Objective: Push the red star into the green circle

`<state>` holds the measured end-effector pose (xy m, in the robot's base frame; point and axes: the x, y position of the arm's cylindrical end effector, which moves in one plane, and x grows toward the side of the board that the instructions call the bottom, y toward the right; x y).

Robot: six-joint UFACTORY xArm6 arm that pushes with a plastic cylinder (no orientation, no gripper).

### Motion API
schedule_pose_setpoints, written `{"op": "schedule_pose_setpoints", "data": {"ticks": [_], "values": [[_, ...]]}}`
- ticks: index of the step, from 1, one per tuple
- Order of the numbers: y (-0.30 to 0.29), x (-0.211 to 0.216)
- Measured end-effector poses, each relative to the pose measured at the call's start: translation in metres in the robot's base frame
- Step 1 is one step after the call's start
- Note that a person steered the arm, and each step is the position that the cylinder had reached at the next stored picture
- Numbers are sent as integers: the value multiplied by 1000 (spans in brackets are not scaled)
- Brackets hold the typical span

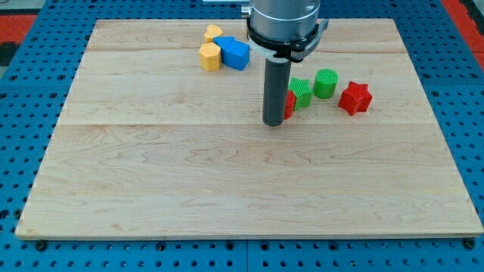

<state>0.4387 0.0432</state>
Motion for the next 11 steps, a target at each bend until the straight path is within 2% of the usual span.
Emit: {"op": "schedule_pose_setpoints", "data": {"ticks": [2, 3, 5, 6, 7, 8, 10, 11], "values": [[46, -31], [47, -31], [97, -24], [98, -10], [138, -5], [152, -13], [125, -97], [125, -89]]}}
